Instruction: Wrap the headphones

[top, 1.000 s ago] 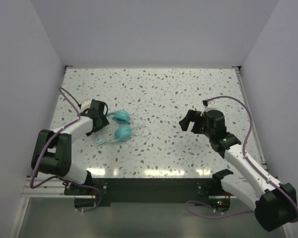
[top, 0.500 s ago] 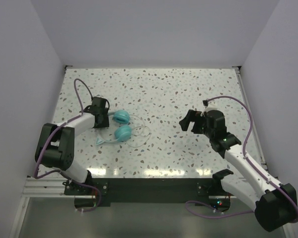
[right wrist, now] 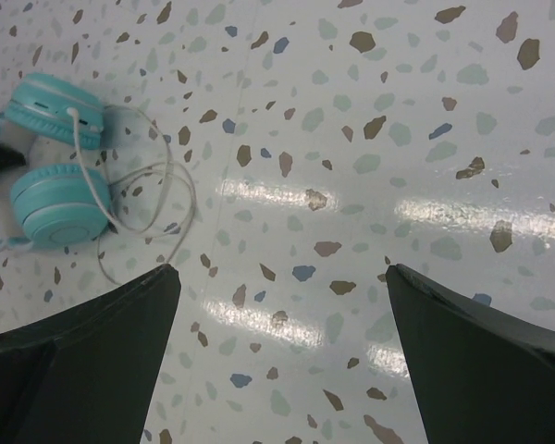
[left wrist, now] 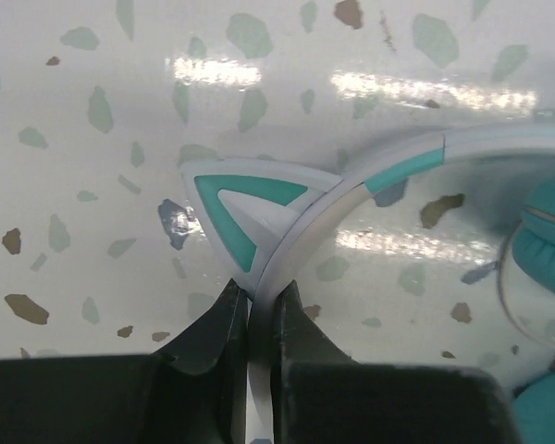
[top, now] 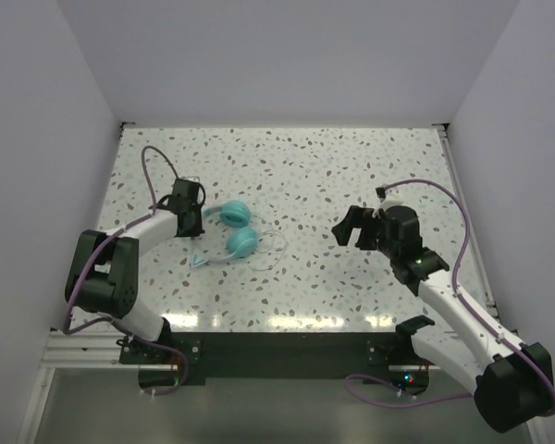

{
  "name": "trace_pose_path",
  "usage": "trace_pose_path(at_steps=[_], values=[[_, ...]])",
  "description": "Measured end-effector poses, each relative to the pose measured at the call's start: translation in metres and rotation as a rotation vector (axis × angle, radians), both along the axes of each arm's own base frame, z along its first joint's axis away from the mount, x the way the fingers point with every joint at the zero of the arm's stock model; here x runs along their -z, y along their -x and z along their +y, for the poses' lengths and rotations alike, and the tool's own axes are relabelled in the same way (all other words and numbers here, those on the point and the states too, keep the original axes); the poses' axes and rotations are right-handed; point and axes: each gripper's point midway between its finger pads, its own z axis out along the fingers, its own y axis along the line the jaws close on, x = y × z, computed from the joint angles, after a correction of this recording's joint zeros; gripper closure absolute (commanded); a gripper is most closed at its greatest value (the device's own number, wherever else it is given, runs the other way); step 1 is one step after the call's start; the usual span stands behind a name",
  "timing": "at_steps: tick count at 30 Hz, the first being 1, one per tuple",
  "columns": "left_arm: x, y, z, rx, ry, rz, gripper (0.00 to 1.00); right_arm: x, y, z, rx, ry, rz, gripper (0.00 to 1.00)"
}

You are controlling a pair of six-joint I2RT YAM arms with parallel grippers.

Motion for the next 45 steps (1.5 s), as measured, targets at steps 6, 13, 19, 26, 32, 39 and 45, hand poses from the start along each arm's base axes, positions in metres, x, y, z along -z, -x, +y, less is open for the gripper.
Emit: trace_pose_path(at_steps=[6,13,19,26,32,39,45], values=[[-0.032,-0.001,-0.021,0.034,0.059,-0.076,1.0,0.003,0.009,0.02,-0.127,-0.055,-0.014,0.01],[-0.088,-0.004,-0.043,0.088,0.112,-0.201,1.0,-0.008,0.023,0.055,-0.303,-0.1,-0.082,0.01],[-0.109,0.009,-0.057,0.138,0.13,-0.23,1.0,-0.031,0.039,0.093,-0.444,-0.019,-0.164,0.01],[-0.12,0.033,-0.079,0.214,0.135,-0.24,1.0,-0.083,0.019,0.12,-0.466,0.064,-0.296,0.01],[-0.117,0.055,-0.086,0.233,0.134,-0.213,1.0,-0.069,0.023,0.122,-0.465,0.119,-0.283,0.01],[-0.135,0.061,-0.073,0.183,0.125,-0.265,1.0,-0.074,0.03,0.11,-0.429,0.099,-0.315,0.02],[-0.162,0.061,-0.065,0.136,0.109,-0.289,1.0,-0.062,0.034,0.095,-0.376,0.098,-0.313,0.02]])
